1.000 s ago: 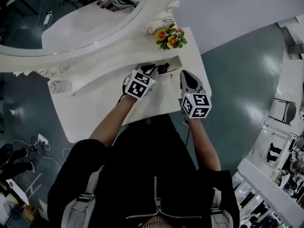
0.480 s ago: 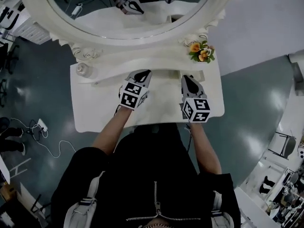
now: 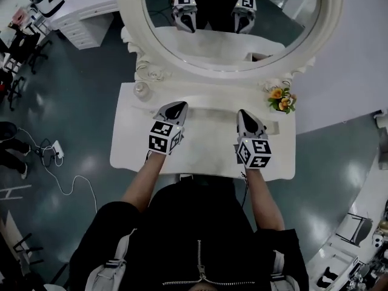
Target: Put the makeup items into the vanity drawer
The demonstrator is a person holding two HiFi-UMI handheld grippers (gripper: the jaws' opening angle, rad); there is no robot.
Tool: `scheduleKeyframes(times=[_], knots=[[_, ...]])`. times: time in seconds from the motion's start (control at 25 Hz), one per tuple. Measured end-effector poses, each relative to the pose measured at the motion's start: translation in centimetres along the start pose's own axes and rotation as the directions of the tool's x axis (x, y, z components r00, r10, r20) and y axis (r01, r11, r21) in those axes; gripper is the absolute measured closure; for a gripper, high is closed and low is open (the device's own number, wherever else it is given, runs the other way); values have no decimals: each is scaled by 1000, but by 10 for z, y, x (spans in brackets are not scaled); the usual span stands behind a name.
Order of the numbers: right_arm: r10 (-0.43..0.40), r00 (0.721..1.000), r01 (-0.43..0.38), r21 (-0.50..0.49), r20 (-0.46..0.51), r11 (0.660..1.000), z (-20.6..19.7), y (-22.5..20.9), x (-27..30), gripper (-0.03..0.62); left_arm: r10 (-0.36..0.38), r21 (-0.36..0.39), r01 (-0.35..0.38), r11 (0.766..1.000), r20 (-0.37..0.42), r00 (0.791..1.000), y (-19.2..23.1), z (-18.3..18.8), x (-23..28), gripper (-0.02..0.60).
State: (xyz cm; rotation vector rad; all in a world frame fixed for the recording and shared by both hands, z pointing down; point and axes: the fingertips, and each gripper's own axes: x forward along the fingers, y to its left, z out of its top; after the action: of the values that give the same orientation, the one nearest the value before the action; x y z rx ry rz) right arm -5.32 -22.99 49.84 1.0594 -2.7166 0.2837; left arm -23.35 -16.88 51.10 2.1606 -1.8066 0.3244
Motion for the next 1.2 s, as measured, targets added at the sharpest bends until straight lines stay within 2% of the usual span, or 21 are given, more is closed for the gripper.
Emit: scheduleKeyframes(times=[0.12, 0.44, 1.2], knots=[[7, 1000, -6, -26, 19, 1000, 10, 10, 4, 589, 35, -29, -34, 999, 34, 999, 18, 7, -20, 560], [13, 999, -10, -63, 38, 998, 19, 22, 0, 589, 74, -37, -72, 997, 68, 995, 34, 8, -51, 560], [-10, 999, 11, -32, 42, 999, 14, 15, -7, 591, 57, -40, -55, 998, 63, 996, 33, 2, -48, 560]])
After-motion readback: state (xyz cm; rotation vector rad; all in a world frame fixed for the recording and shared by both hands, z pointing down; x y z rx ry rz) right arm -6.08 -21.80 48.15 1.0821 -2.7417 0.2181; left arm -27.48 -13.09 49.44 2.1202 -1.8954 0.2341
